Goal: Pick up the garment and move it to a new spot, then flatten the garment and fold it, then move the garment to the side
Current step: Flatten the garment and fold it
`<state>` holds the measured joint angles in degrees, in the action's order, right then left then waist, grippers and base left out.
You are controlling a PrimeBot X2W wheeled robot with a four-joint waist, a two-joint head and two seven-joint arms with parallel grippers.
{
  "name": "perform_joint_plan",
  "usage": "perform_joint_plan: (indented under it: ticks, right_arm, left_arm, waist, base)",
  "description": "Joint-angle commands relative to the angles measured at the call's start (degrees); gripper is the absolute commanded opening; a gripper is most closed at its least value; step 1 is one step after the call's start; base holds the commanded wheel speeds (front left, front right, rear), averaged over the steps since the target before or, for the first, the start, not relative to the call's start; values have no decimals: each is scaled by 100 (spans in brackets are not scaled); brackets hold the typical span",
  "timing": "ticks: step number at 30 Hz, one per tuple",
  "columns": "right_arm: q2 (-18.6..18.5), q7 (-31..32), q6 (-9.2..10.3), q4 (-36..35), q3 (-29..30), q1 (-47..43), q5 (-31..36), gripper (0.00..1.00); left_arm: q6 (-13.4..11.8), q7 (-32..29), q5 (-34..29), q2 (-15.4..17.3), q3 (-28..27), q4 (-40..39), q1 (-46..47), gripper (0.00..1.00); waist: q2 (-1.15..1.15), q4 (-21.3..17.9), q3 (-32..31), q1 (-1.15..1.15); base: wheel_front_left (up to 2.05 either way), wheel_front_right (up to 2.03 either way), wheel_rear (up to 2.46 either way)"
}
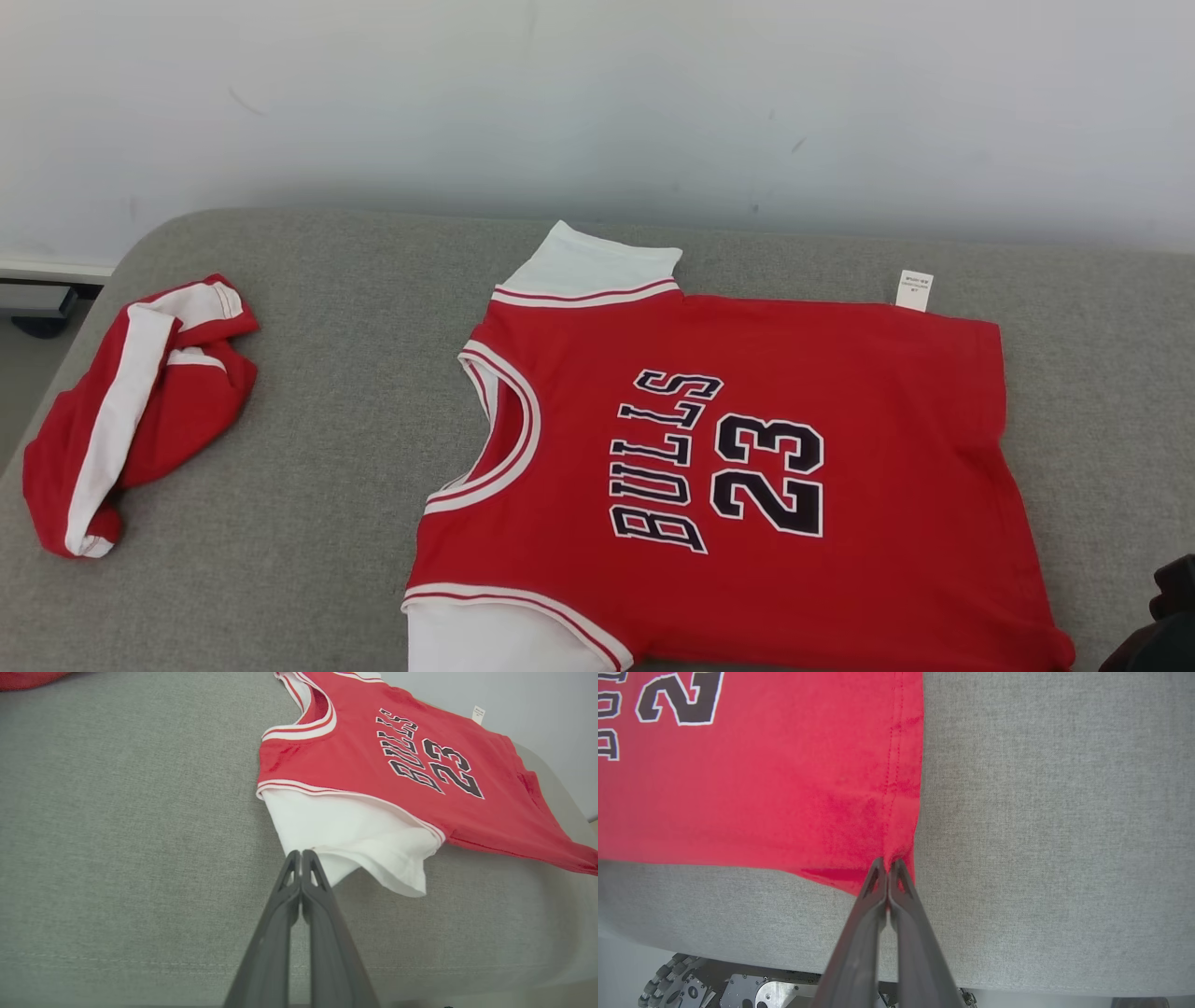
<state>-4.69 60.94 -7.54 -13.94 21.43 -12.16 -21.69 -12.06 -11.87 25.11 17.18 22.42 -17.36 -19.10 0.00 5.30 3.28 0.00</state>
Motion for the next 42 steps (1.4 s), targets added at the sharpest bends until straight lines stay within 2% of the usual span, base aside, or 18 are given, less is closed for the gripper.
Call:
perform_joint_plan:
  ticks: [1,5,9,16,20,25,34,42]
  right_arm:
    - [28,21,10,-24,36,-67,25,0]
    - [82,1,10,-105,114,-137,-24,0]
    - [122,-146,10,-154,109,1,-92,0]
    - [131,-451,10,-36,-151,458,4,0]
    - [70,-618,10,155,-310,823,1,0]
    - [41,-893,10,453,-419,1257,12,0]
    - [66,-1277,10,991,-504,1797,169,0]
    - [109,-1557,10,1388,-528,2136,366,0]
  left_arm:
    - [26,-94,34,64,23,-89,-97,0]
    - [58,-437,120,129,148,-365,-83,0]
    - [162,-513,-42,223,163,-499,333,0]
    - [463,-604,-187,268,170,-185,1357,0]
    - [713,-575,-227,176,251,250,2043,0]
    - [908,-448,-357,-6,312,912,2910,0]
    - [1089,-155,-499,-195,282,1998,4071,0]
    - [1238,39,-512,-249,304,2610,4635,0]
  waist:
    - [0,-1,3,0]
    - [0,-6,-2,0]
    - [0,-44,2,0]
    - [0,-232,138,0]
    - [0,-311,324,0]
    - [0,-347,530,0]
    - [0,-419,801,0]
    - [0,-486,969,0]
  base:
    - [0,0,0]
    - [0,0,0]
    - [0,0,0]
    - [0,0,0]
    - [0,0,0]
    - [0,0,0]
    - [0,0,0]
    - [0,0,0]
